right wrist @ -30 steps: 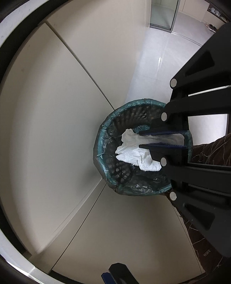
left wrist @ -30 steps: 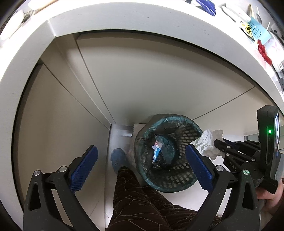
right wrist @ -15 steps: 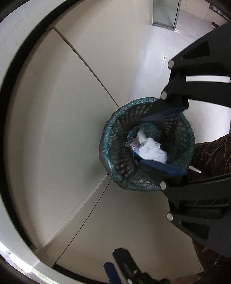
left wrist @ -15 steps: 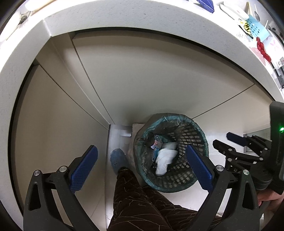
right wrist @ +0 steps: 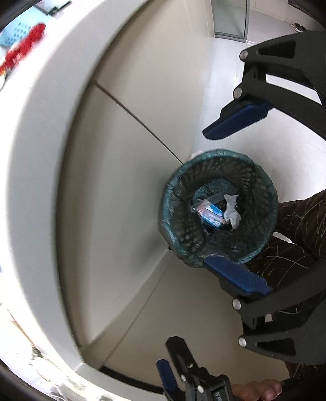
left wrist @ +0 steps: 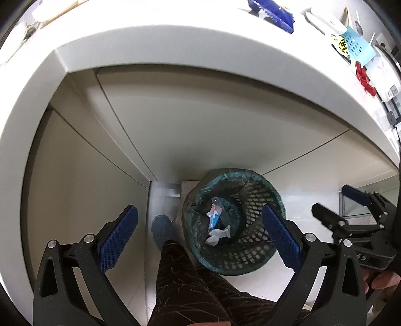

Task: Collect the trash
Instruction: 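Raise both tools back up over the counter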

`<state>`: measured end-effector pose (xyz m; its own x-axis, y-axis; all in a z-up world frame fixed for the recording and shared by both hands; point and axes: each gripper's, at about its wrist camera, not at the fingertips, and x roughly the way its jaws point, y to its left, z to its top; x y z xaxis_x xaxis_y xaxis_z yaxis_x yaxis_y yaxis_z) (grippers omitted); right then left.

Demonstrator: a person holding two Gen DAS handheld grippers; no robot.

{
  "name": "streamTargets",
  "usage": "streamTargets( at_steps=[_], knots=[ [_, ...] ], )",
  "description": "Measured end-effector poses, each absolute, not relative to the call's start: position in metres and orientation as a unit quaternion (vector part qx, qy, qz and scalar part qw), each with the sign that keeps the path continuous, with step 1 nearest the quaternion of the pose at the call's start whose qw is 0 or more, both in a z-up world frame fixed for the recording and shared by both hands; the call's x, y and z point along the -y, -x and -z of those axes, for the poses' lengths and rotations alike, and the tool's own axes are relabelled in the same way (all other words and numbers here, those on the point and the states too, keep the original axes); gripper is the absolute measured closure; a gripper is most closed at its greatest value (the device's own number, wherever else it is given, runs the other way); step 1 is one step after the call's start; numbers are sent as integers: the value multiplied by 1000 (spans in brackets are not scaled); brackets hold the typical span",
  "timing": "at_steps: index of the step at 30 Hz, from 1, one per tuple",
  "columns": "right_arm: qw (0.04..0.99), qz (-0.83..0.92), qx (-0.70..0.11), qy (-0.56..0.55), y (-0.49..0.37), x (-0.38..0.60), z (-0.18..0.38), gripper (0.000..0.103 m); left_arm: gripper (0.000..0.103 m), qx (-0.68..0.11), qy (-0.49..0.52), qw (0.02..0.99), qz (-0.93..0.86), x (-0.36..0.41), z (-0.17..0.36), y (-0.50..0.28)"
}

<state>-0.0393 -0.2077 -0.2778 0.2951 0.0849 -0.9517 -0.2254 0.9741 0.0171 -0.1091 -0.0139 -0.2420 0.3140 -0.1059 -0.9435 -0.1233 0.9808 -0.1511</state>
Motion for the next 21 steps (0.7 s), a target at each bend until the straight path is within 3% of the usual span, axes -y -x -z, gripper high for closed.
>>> streamTargets(
  at_steps=[21],
  knots=[
    [858, -53, -509, 37, 27, 245, 157, 8, 7, -533, 77, 842, 39, 33, 136, 85]
  ],
)
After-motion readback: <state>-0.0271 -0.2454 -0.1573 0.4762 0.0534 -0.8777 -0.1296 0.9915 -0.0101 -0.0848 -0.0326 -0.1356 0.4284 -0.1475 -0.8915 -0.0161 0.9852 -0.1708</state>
